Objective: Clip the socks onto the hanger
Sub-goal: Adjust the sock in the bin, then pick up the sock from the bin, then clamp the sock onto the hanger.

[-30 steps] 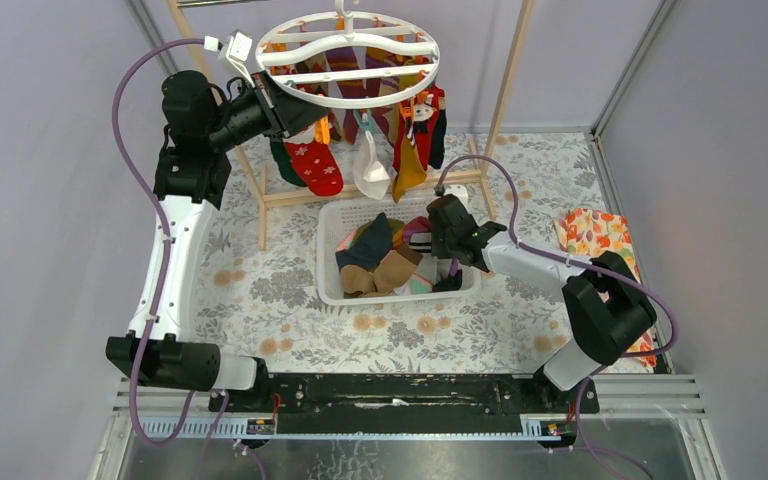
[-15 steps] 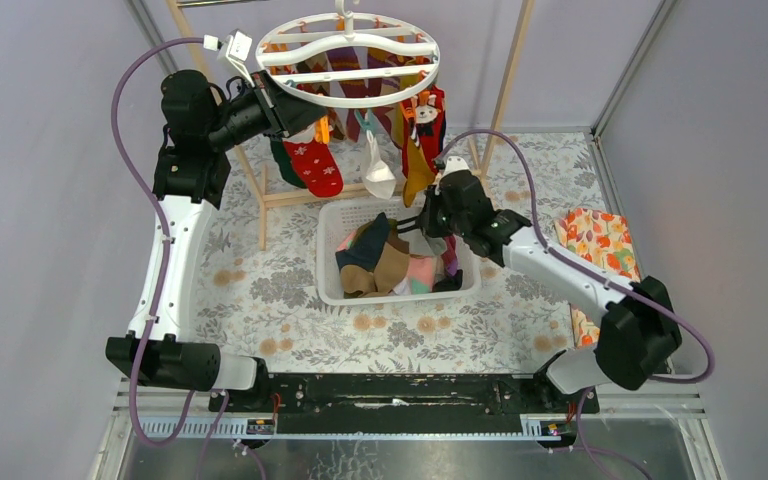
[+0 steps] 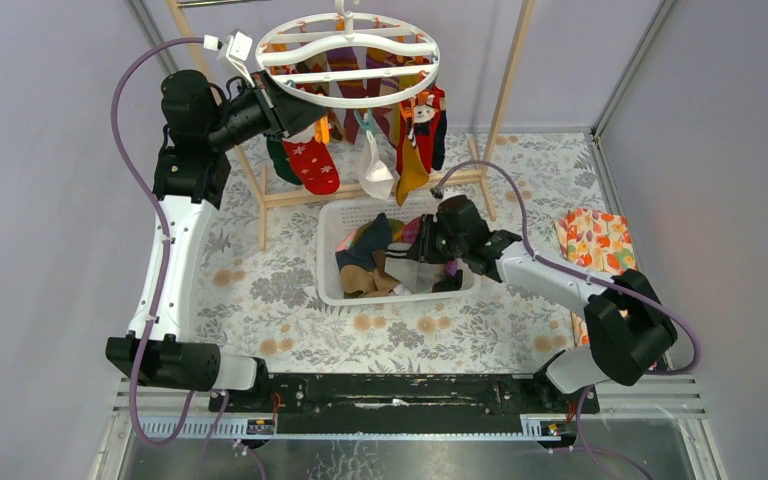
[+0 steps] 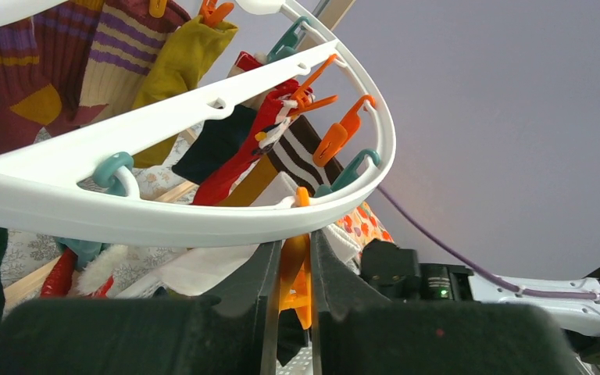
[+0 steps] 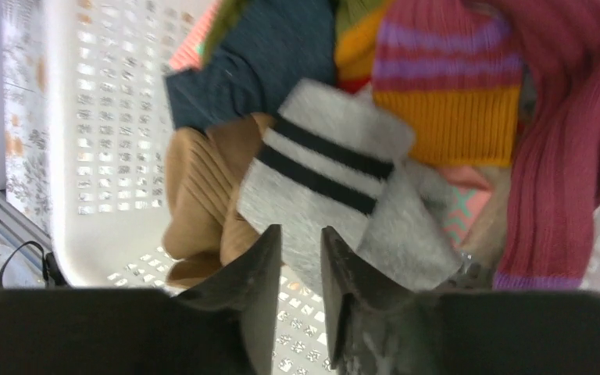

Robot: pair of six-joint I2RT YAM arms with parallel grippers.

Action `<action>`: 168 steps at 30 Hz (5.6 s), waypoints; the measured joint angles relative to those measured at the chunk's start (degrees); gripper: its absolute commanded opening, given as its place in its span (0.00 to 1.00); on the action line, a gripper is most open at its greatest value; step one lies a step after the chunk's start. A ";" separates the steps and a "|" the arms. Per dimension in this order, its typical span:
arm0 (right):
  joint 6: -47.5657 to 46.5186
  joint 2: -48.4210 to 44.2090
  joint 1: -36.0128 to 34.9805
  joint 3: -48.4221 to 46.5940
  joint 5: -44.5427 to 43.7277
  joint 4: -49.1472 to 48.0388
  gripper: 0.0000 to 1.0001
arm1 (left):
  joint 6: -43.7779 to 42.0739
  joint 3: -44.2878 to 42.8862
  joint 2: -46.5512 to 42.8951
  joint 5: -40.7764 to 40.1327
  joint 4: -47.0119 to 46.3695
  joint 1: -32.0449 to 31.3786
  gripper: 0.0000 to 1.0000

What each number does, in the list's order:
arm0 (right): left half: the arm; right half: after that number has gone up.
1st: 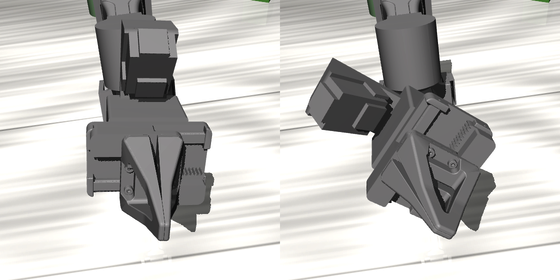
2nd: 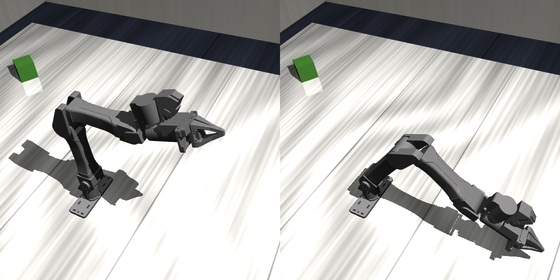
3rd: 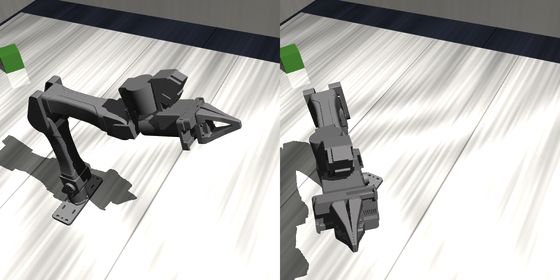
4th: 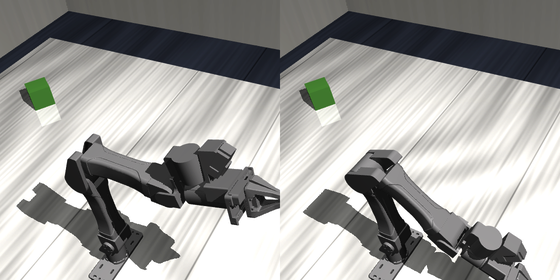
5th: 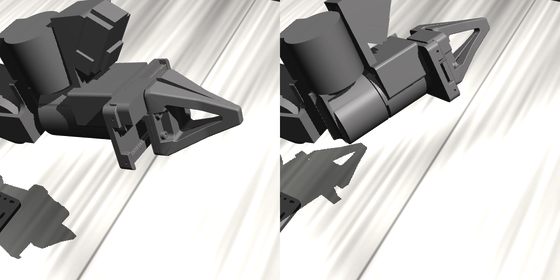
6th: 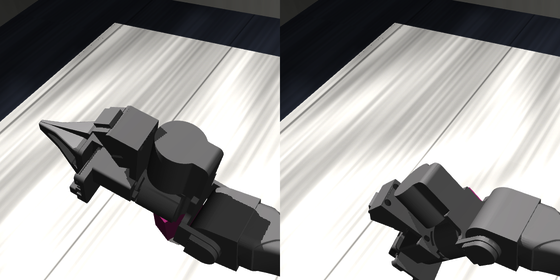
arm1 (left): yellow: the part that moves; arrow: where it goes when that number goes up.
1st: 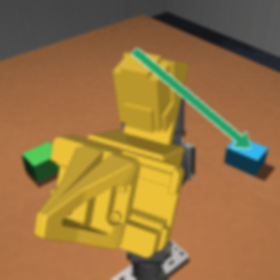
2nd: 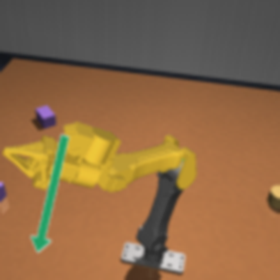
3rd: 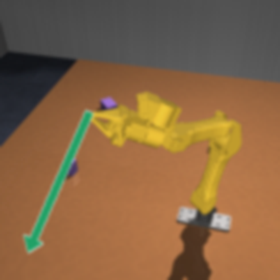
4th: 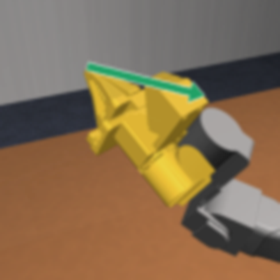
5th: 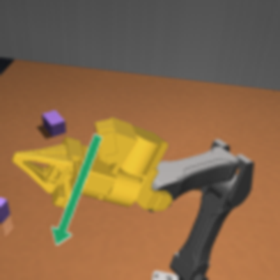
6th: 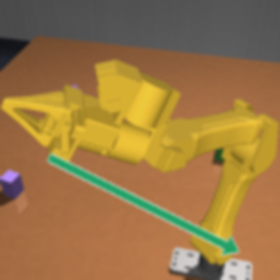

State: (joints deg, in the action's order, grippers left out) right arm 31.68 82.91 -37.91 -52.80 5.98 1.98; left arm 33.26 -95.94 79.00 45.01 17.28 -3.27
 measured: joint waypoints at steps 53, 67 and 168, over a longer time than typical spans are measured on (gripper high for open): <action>15.61 17.20 9.64 0.44 11.89 -18.60 0.19 | -1.27 0.00 0.00 0.07 0.00 0.00 0.07; 18.01 13.00 9.86 3.48 18.32 -25.81 0.38 | -1.27 0.02 0.00 0.24 0.02 -0.02 0.07; 28.17 20.92 -2.95 -16.00 13.03 -90.14 0.00 | 30.18 12.33 -0.98 11.58 -30.80 0.74 0.04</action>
State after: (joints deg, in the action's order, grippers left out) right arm 59.86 103.83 -40.86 -68.79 19.00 -88.16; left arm 63.44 -83.61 78.02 56.60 -13.52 -2.52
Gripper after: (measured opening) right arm 0.019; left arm 0.186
